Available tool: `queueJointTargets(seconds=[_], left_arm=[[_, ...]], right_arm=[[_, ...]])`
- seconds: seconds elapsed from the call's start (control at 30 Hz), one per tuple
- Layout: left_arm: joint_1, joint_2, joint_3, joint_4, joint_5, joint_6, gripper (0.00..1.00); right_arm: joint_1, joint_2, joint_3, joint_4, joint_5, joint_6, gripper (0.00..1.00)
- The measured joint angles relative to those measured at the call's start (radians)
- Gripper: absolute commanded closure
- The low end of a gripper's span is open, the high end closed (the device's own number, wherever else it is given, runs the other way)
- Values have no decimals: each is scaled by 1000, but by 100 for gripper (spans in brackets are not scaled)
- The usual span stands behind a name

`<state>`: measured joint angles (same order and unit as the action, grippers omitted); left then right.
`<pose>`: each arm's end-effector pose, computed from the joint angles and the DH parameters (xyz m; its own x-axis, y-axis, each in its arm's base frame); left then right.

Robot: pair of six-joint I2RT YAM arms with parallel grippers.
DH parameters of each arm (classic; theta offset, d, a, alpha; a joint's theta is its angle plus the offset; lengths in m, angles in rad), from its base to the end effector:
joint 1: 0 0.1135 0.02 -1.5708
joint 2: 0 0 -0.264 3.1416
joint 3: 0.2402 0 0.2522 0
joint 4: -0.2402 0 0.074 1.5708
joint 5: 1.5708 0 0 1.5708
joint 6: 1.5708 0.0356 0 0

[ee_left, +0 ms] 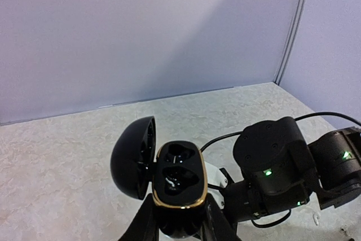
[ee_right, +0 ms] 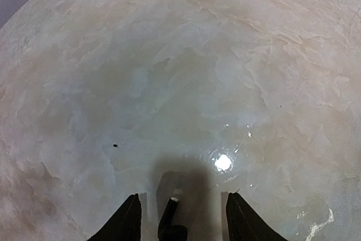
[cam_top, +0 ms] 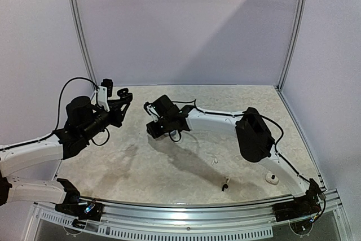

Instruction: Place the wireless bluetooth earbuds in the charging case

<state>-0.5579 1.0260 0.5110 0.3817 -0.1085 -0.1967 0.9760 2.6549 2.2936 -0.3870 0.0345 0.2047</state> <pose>0.2008 -0.1208 0.2563 -0.1956 -0.1069 -0.9748 0.4048 0.8966 -0.1796 0.3283 0.4830 0.1320 -0.5387 -0.4337 -0.7223 -0.7191 0.6834 0.1260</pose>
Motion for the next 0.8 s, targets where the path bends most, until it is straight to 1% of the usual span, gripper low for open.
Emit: queueJointTargets(seconds=[0.23, 0.37, 0.67, 0.8], left_arm=[[0, 0, 0, 2, 11, -4, 100], [0, -4, -3, 3, 10, -6, 100], [0, 17, 1, 21, 16, -6, 100], [0, 22, 5, 17, 19, -6, 100]], right_arm=[[20, 29, 25, -6, 35, 1, 53], [41, 42, 28, -13, 52, -6, 58], [52, 46, 36, -25, 90, -7, 59], [57, 47, 36, -26, 100, -10, 64]])
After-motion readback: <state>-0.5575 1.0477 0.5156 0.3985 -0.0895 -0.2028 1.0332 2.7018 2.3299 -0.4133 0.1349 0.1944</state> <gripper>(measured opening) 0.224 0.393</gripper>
